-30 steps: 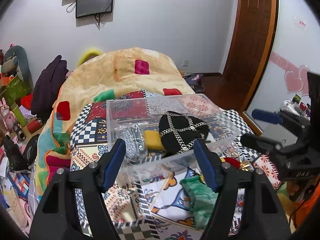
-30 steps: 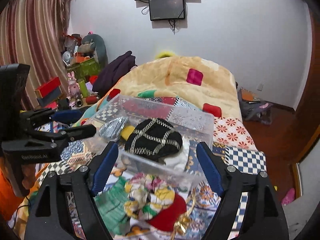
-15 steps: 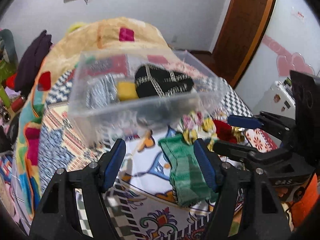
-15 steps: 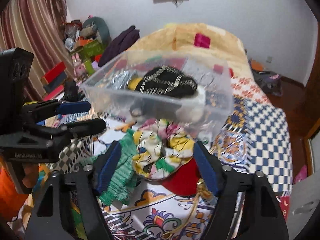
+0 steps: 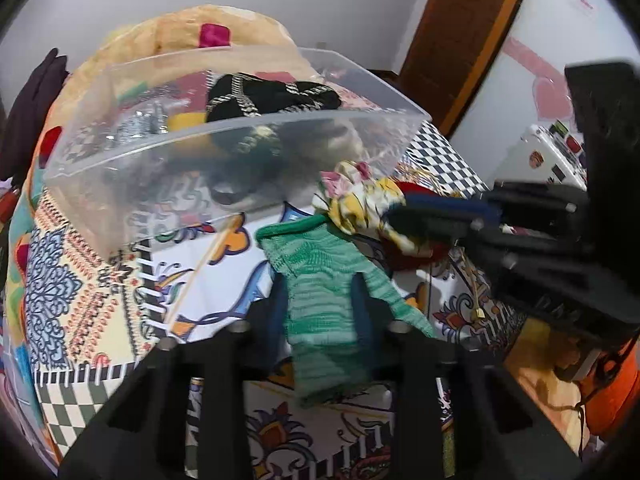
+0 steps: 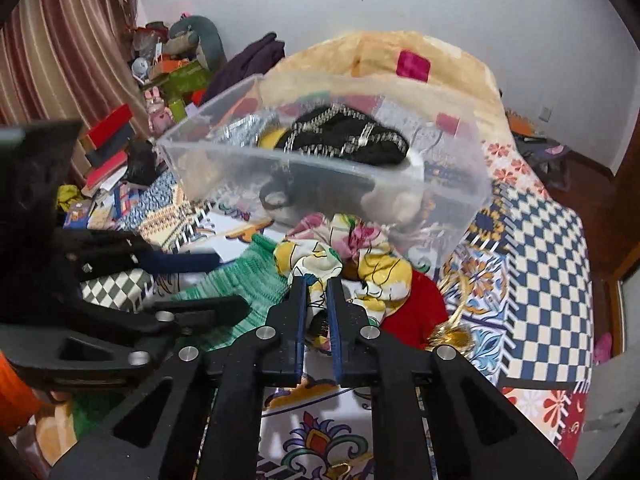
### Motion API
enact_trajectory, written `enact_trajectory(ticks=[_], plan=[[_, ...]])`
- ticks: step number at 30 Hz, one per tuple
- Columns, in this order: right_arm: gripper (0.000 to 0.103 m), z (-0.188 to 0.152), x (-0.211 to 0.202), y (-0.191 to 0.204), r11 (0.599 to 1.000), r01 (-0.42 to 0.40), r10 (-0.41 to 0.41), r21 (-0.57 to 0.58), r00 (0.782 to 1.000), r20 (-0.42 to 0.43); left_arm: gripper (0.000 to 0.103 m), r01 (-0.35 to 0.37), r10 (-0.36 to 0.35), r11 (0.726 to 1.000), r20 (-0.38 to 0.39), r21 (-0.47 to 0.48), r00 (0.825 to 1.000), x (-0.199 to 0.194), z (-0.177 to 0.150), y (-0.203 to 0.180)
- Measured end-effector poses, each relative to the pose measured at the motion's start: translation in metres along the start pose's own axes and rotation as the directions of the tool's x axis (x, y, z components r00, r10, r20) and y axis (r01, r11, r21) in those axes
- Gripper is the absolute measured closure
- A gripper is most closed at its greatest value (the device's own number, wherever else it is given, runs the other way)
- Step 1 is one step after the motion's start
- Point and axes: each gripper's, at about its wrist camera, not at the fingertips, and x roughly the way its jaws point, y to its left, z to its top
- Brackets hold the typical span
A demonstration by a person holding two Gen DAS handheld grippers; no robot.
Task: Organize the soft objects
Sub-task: 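Grasp the green knit item with the left tool while the right tool grasps the floral scarf, then place the green knit item into the box while the right tool drops the floral scarf in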
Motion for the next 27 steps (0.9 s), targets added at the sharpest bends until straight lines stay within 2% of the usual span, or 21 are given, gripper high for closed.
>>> enact_trajectory(ticks=[2,5,12,19,24,27], plan=[[0.095,0.002,-0.007,0.000,1.000,-0.001,0.000,0.003,1.000,0.026,0.089,-0.007,0.007,1.000,0.015,0.017,1.000,-0.002,-0.001,-0.002],[0.095,0.004,-0.019,-0.002,1.000,0.000,-0.001,0.006,0.998,0.066,0.093,0.001,-0.002,1.000,0.040,0.022,0.999,-0.010,0.000,-0.004],[0.096,0.016,-0.049,0.000,1.000,0.000,-0.001,0.003,0.985,0.170,0.095,-0.014,0.010,0.999,0.131,0.030,0.991,-0.041,0.006,-0.007],[0.096,0.027,-0.077,0.001,1.000,0.014,-0.011,-0.009,0.965,0.261,0.095,-0.040,0.033,0.999,0.248,0.023,0.968,-0.077,0.029,-0.003],[0.095,0.023,-0.061,0.001,0.999,0.034,-0.026,-0.038,0.981,0.191,0.095,-0.077,0.072,0.997,0.303,0.003,0.950,-0.096,0.038,0.006],[0.093,0.012,-0.036,-0.006,0.999,0.028,-0.025,-0.031,0.996,0.087,0.095,-0.081,0.080,0.997,0.303,-0.010,0.950,-0.099,0.036,0.014]])
